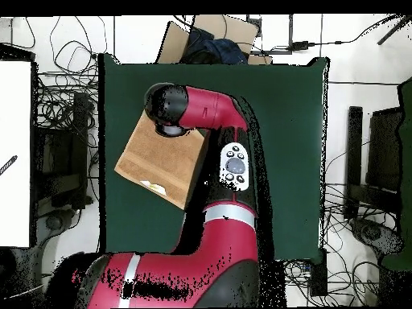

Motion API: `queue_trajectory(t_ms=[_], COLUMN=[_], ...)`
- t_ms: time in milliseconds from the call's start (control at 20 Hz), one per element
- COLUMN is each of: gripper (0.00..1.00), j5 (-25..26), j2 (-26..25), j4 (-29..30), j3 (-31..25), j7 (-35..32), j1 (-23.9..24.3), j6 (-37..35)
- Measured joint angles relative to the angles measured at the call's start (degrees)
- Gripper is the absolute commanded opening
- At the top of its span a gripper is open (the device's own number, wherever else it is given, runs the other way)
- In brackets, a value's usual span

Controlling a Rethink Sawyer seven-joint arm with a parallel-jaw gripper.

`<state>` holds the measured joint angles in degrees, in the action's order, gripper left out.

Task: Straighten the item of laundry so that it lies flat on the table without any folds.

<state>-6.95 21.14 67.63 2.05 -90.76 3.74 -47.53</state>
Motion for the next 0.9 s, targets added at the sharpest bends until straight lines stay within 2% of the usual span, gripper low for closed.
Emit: queue_trajectory(t_ms=[400, 900], gripper=[1.00, 1.00], j5=[0.0, 0.0], j2=[0.1, 0.0], j4=[4.9, 7.4], j3=[-2.7, -5.4], j7=[0.0, 0.0], j1=[2.4, 3.4], j6=[5.4, 7.5])
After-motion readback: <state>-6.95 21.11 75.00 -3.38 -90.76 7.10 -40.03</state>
